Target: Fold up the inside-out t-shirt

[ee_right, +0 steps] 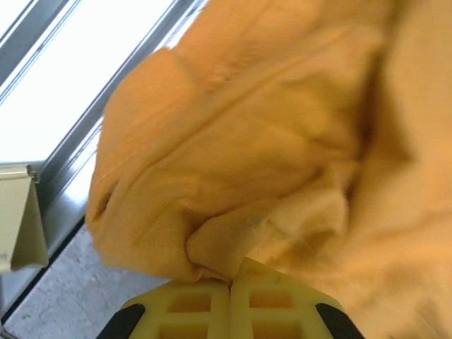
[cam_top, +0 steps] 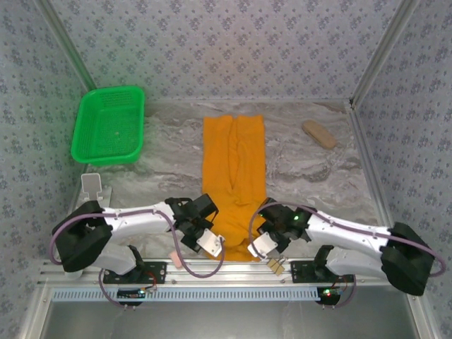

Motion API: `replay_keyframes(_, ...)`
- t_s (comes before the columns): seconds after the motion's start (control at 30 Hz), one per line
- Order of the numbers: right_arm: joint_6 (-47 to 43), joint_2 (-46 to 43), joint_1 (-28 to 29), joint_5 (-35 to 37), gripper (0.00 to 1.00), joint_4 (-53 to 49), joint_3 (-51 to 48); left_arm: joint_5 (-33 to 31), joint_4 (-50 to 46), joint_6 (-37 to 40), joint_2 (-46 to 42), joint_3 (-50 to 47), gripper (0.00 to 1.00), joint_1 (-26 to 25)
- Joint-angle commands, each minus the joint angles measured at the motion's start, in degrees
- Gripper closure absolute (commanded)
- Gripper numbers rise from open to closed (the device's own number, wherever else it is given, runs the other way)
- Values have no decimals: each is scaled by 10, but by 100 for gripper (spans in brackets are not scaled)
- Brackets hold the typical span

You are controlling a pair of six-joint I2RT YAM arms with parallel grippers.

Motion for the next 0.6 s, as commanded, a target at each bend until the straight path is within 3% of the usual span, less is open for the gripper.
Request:
replay_keyframes(0.0, 19, -61, -27, -34, 100, -57, 21, 18, -61, -9, -64, 33, 100, -1)
replay_keyframes(0.17, 58, -148, -20, -44, 100, -154, 53, 99, -154, -92, -171, 65, 100, -2)
replay_keyframes(0.33, 151, -257, 25, -43, 100, -224, 100, 125, -179, -203, -260, 77, 100, -21)
replay_keyframes(0.43, 238, -257, 33, -58, 100, -266, 180, 127, -185, -268, -302, 114, 100, -46)
replay_keyframes(0.57, 343, -229, 25, -76, 100, -256, 265, 133, -195, -338, -312, 180, 100, -37)
